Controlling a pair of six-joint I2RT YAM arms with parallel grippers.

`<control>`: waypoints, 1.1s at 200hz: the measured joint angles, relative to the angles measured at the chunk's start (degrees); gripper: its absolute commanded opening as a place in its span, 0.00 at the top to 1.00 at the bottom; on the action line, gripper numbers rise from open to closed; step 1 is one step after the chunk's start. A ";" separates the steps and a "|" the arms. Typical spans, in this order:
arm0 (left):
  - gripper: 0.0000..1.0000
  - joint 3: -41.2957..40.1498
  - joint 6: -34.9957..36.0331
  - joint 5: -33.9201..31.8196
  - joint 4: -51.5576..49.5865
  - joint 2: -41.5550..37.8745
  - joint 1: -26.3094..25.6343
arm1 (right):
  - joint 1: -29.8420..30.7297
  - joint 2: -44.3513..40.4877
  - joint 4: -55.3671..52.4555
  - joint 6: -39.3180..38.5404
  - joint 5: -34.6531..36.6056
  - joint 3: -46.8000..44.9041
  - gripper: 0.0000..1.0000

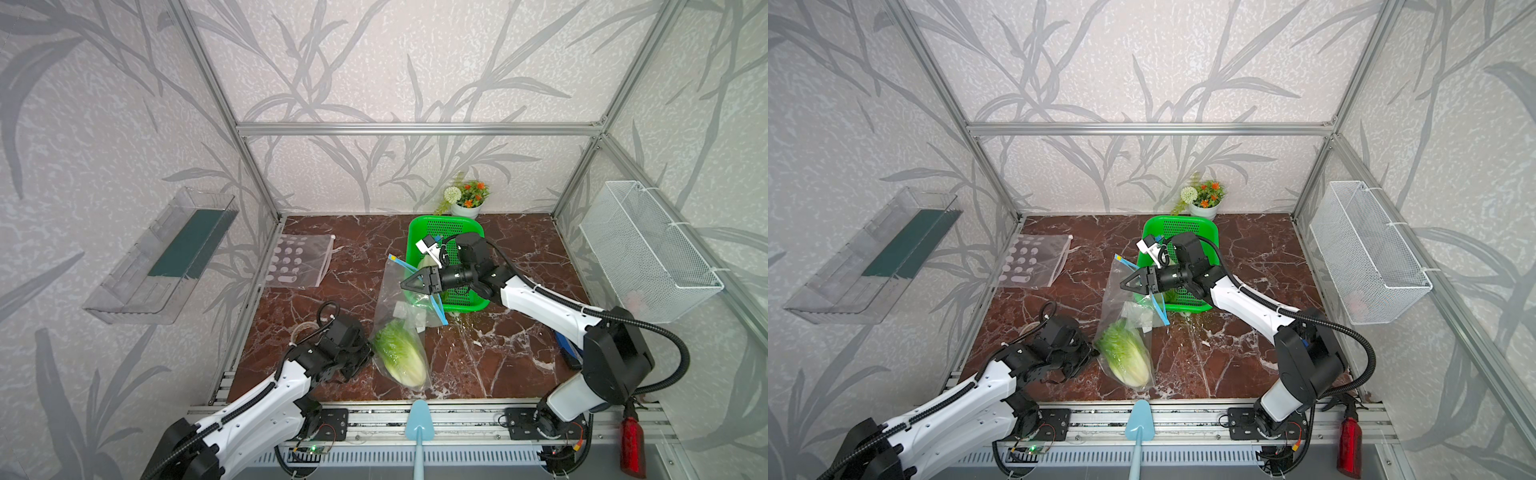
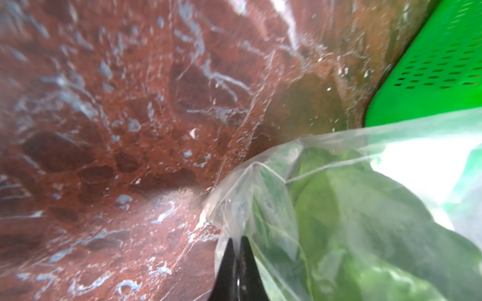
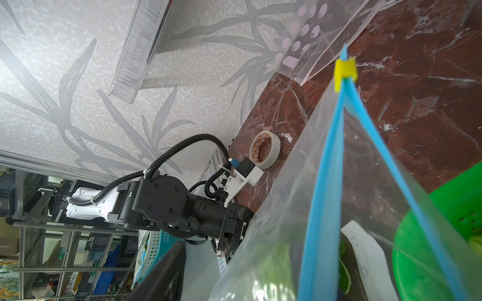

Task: Open the zip-top bag and take out the chinese cabbages
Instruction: Adjust the zipper food storage bag at the center of the board.

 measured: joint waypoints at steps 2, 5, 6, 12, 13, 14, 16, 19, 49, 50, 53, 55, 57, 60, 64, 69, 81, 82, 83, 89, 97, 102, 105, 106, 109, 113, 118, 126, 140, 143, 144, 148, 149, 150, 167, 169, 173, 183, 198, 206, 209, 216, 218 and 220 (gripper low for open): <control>1.00 0.11 0.11 -0.15 -0.13 -0.13 0.00 | 0.00 0.00 0.00 0.00 0.02 0.00 0.37; 1.00 0.37 0.20 -0.48 -0.50 -0.37 0.00 | 0.00 0.00 -0.07 -0.02 0.02 0.00 0.37; 1.00 0.44 0.22 -0.57 -0.59 -0.46 0.00 | 0.00 0.00 -0.09 -0.04 0.02 0.00 0.37; 1.00 0.76 0.35 -1.31 -1.25 -1.29 0.00 | 0.00 0.00 -0.24 -0.13 0.02 0.00 0.37; 1.00 0.87 0.46 -1.49 -1.42 -1.53 0.00 | 0.00 0.00 -0.37 -0.22 0.02 0.00 0.37; 1.00 0.92 0.48 -1.57 -1.49 -1.66 0.00 | 0.00 0.00 -0.42 -0.26 0.04 0.00 0.37; 1.00 1.05 0.55 -1.81 -1.79 -1.97 0.00 | -0.02 0.00 -0.46 -0.28 0.04 0.02 0.37; 1.00 1.27 0.59 -2.34 -2.25 -2.60 0.00 | -0.09 0.00 -0.72 -0.52 0.11 0.02 0.37; 1.00 3.08 1.64 -7.06 -5.73 -9.68 0.02 | -0.48 0.00 -5.16 -3.08 1.55 0.04 0.37; 1.00 3.19 1.70 -7.28 -5.90 -9.97 0.04 | -0.52 0.00 -5.35 -3.21 1.64 0.04 0.37; 1.00 3.41 1.81 -7.63 -6.10 -10.51 0.07 | -0.59 0.00 -5.86 -3.52 1.92 0.04 0.37; 1.00 3.58 1.90 -7.87 -6.23 -10.91 0.09 | -0.63 -0.02 -6.25 -3.69 2.10 0.04 0.37; 1.00 3.74 2.01 -8.04 -6.40 -11.13 0.11 | -0.68 -0.02 -6.60 -3.89 2.25 0.04 0.37; 1.00 4.13 2.23 -8.46 -6.73 -11.58 0.15 | -0.76 -0.02 -7.08 -4.26 2.60 0.04 0.37; 1.00 4.57 2.47 -8.76 -7.08 -11.98 0.22 | -0.85 -0.04 -7.76 -4.66 3.06 0.04 0.37; 1.00 5.27 2.84 -9.14 -7.50 -12.37 0.35 | -0.98 -0.11 -8.46 -4.98 3.54 0.02 0.37; 1.00 7.48 4.07 -10.08 -8.57 -12.33 0.61 | -1.49 -0.57 -8.74 -5.16 4.39 -0.74 0.33; 1.00 7.72 4.35 -10.16 -8.66 -12.24 0.66 | -1.53 -0.66 -8.68 -5.18 4.44 -0.92 0.33; 1.00 7.87 4.33 -10.19 -8.68 -12.20 0.68 | -1.55 -0.70 -8.63 -5.22 4.48 -1.01 0.32; 1.00 9.03 4.94 -10.51 -9.01 -11.69 0.85 | -1.92 -1.20 -8.11 -4.83 4.52 -1.97 0.30; 1.00 10.36 5.97 -10.78 -9.44 -10.93 1.03 | -2.51 -2.01 -6.95 -4.35 4.44 -3.56 0.28; 1.00 11.13 6.69 -10.88 -9.57 -10.29 1.22 | -3.08 -2.62 -5.92 -3.39 4.37 -4.76 0.27; 1.00 11.45 6.88 -10.93 -9.64 -10.01 1.31 | -3.32 -2.91 -5.42 -3.21 4.35 -5.35 0.26; 1.00 11.61 7.08 -10.95 -9.68 -9.86 1.38 | -3.48 -3.04 -5.14 -2.95 4.35 -5.64 0.26; 1.00 11.87 7.52 -10.99 -9.75 -9.49 1.55 | -3.85 -3.28 -4.68 -2.62 4.28 -6.19 0.25; 1.00 12.24 8.00 -11.04 -9.88 -9.03 1.79 | -4.35 -3.65 -3.89 -2.01 4.22 -6.99 0.25; 1.00 12.57 8.46 -11.04 -10.05 -8.48 2.10 | -5.11 -4.04 -2.84 -1.27 4.11 -7.93 0.24; 1.00 12.92 9.42 -10.93 -10.36 -7.67 2.71 | -6.34 -4.57 -1.44 -0.22 3.96 -9.14 0.24; 1.00 13.46 11.06 -10.56 -11.34 -6.03 4.11 | -8.35 -5.42 0.13 1.20 3.87 -10.54 0.23; 1.00 13.62 11.41 -10.47 -11.65 -5.73 4.55 | -8.76 -5.55 0.28 1.51 3.93 -10.73 0.23; 1.00 13.66 11.52 -10.47 -11.69 -5.66 4.63 | -8.98 -5.64 0.44 1.60 3.91 -10.82 0.23; 1.00 13.92 12.15 -10.36 -12.02 -5.35 5.09 | -9.42 -5.84 0.66 1.75 3.91 -11.04 0.23; 1.00 13.99 12.24 -10.34 -12.09 -5.31 5.18 | -9.64 -5.92 0.83 1.92 3.93 -11.10 0.23; 1.00 14.12 12.35 -10.32 -12.26 -5.25 5.33 | -9.75 -5.97 0.90 1.99 3.91 -11.17 0.23; 1.00 16.65 14.86 -10.03 -14.27 -4.20 7.10 | -11.93 -7.56 2.29 2.64 4.13 -12.66 0.35; 1.00 17.09 15.17 -9.97 -14.47 -4.04 7.34 | -12.17 -7.80 2.54 2.71 4.24 -12.87 0.38; 1.00 17.84 15.74 -9.84 -14.73 -3.80 7.69 | -12.57 -8.20 2.73 2.80 4.42 -13.31 0.44; 1.00 19.89 17.22 -9.46 -14.99 -3.04 8.61 | -13.29 -9.25 2.84 3.06 5.11 -14.34 0.57; 1.00 22.21 18.86 -8.59 -14.93 -1.75 9.51 | -13.44 -9.55 3.02 3.13 6.01 -14.97 0.72; 1.00 22.91 19.80 -8.26 -14.75 -0.94 9.81 | -13.40 -9.33 3.32 3.15 6.27 -15.13 0.74; 1.00 23.06 20.09 -8.07 -14.58 -0.52 9.90 | -13.42 -9.27 3.48 3.28 6.45 -15.17 0.74; 1.00 23.17 20.59 -7.54 -14.51 0.26 10.01 | -13.40 -9.09 3.69 3.32 6.84 -15.28 0.74; 1.00 23.19 20.70 -7.50 -14.53 0.42 10.03 | -13.40 -9.03 3.76 3.37 6.95 -15.30 0.74; 1.00 23.19 20.81 -7.37 -14.51 0.68 10.03 | -13.38 -8.96 3.72 3.34 7.13 -15.32 0.74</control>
